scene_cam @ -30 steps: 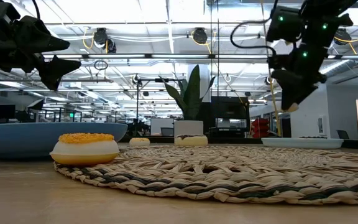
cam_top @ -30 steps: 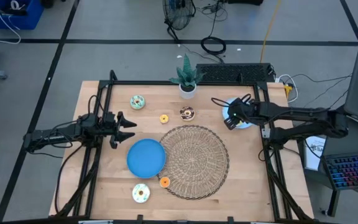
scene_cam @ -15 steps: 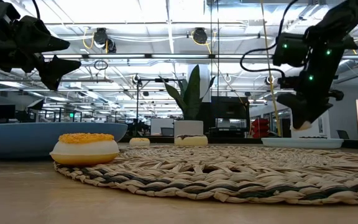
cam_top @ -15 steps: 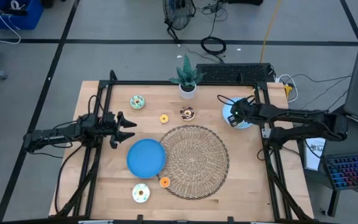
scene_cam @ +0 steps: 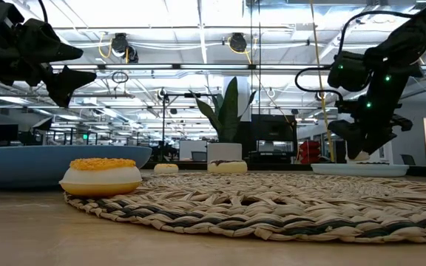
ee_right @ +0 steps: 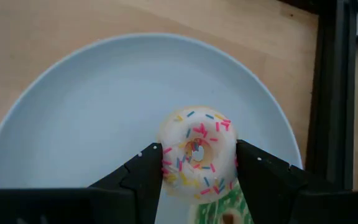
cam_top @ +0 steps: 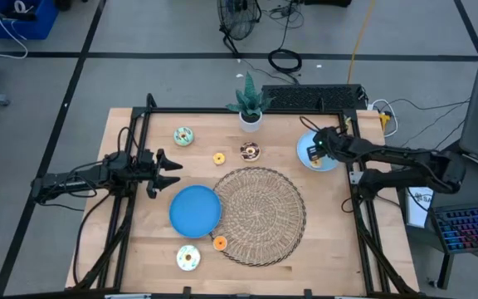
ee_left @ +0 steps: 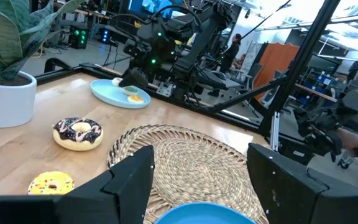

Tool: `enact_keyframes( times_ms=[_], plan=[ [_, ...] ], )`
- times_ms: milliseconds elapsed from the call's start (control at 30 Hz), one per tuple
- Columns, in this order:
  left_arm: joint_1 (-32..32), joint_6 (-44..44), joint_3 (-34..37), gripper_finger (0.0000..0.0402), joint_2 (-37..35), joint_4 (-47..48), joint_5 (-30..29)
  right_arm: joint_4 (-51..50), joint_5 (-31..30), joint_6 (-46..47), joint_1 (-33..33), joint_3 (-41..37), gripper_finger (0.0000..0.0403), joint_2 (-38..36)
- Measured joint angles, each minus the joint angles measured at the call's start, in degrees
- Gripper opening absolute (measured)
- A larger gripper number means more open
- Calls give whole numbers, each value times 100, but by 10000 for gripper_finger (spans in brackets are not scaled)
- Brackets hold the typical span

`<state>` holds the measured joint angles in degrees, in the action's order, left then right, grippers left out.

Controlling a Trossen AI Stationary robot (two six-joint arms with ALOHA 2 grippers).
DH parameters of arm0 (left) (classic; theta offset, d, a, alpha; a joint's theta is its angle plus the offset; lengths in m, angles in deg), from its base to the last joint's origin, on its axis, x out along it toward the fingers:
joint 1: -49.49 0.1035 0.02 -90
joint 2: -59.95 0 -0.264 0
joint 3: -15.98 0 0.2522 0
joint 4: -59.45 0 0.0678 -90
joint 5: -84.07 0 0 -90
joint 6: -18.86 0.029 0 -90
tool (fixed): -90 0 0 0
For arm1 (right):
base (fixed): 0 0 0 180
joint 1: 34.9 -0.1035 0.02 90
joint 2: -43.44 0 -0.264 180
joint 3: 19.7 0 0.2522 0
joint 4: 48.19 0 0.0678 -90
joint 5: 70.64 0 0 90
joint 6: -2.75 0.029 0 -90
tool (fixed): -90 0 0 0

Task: Pick & Place donuts
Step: Put the small white donut on the light blue plate

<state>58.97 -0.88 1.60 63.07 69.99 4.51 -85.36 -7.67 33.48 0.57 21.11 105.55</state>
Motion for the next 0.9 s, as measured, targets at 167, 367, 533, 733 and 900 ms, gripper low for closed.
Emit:
enact_keyframes(
  times_ms=[167,367,533,733,900],
  plan=[
    [1,0,0,255,0,0,0,207,0,-169,207,-105,180,0],
    [1,0,0,255,0,2,0,245,0,-183,413,-274,180,0],
    [-1,0,0,255,0,0,0,613,-6,-281,506,-469,180,0],
    [0,0,0,255,0,2,0,1195,-2,-319,511,-683,180,0],
    [1,0,0,255,0,2,0,1229,18,-335,509,-693,180,0]
  ],
)
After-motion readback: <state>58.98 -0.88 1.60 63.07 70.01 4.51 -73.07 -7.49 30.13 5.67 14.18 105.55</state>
